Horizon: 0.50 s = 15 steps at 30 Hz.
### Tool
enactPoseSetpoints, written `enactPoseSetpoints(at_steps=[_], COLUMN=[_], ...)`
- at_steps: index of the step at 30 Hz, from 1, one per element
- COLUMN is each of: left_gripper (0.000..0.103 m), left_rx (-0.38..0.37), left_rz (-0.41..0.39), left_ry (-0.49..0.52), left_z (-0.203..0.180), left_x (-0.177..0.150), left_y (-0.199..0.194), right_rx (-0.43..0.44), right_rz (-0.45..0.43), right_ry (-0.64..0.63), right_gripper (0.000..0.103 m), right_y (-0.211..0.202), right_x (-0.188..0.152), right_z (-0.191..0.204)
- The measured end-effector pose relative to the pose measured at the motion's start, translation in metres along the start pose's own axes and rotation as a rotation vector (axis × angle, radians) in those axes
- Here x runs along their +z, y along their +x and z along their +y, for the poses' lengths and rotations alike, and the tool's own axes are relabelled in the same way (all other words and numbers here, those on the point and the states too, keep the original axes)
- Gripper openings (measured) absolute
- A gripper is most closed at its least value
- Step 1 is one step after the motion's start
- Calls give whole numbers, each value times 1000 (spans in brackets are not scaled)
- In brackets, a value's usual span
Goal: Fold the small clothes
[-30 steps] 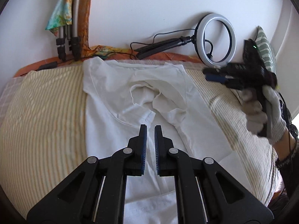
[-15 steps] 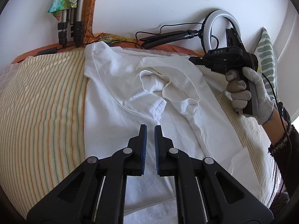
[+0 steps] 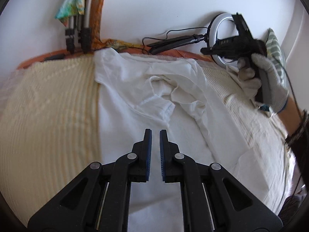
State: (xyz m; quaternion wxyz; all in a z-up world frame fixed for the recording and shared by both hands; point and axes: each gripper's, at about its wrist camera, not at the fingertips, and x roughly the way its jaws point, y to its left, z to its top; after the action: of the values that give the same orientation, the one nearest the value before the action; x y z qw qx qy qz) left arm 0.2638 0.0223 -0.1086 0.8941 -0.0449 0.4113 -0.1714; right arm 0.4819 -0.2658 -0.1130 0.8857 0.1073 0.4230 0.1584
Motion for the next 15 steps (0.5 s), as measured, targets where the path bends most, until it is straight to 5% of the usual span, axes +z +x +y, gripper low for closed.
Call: enactPoseSetpoints(at_steps=[4, 8, 15], left_gripper=[6, 6, 13], left_rx=[-17, -20, -66], left_rz=[-2, 16, 49], left_ry=[-12, 4, 3], left_z=[12, 16, 16], left_x=[-17, -35, -39], left_y=[-25, -21, -13], right_rx=[142, 200, 167], right_rz=[11, 40, 113], right_ry=[-80, -215, -359], right_gripper=[4, 35, 35], right_y=[-19, -14, 41], right_x=[5, 5, -1], right_z=[47, 119, 209])
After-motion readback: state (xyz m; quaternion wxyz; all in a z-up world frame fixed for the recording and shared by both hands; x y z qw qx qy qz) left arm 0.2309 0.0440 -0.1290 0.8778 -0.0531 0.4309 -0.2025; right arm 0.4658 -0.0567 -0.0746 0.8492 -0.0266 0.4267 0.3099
